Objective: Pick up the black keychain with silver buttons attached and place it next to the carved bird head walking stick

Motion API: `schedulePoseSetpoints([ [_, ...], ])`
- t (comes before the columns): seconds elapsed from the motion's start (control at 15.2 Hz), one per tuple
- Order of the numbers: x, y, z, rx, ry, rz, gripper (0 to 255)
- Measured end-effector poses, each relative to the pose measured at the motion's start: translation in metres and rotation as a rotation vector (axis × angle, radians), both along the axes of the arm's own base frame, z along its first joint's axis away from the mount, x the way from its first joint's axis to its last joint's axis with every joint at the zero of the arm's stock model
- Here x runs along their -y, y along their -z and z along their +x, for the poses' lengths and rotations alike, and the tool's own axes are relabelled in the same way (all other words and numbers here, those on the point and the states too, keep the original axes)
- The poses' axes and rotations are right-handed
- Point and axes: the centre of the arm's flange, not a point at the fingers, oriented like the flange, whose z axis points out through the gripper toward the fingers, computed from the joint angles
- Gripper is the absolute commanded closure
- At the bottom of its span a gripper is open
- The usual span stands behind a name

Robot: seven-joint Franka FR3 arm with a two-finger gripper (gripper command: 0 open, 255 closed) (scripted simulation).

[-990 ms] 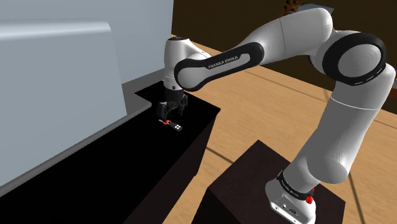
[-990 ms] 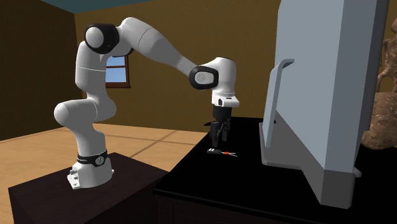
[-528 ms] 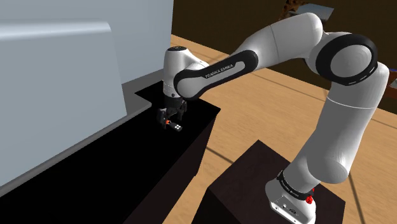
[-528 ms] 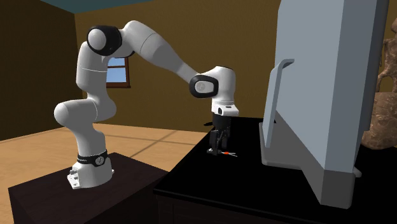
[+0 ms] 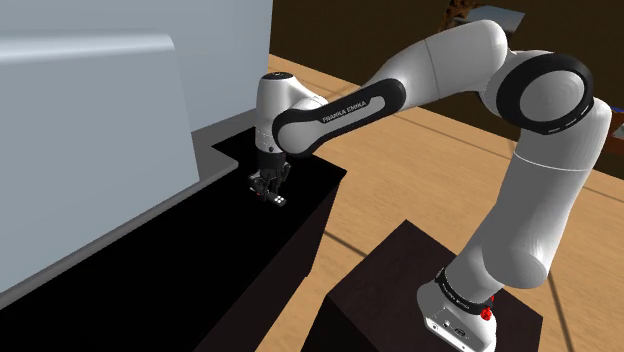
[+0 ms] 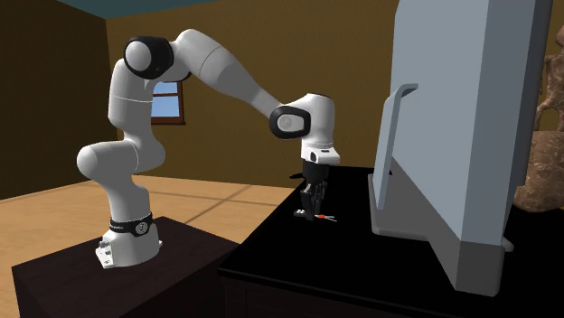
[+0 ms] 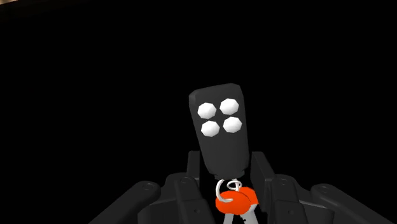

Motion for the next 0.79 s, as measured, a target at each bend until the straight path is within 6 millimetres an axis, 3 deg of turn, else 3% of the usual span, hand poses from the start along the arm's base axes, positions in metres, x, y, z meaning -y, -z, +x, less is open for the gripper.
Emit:
schedulePoseSetpoints([
  [0.59,0.002,-0.001,0.0,-0.003,0.002,-0.002,255],
  [0.79,0.002,-0.012,0.0,-0.007,0.003,-0.004,255],
])
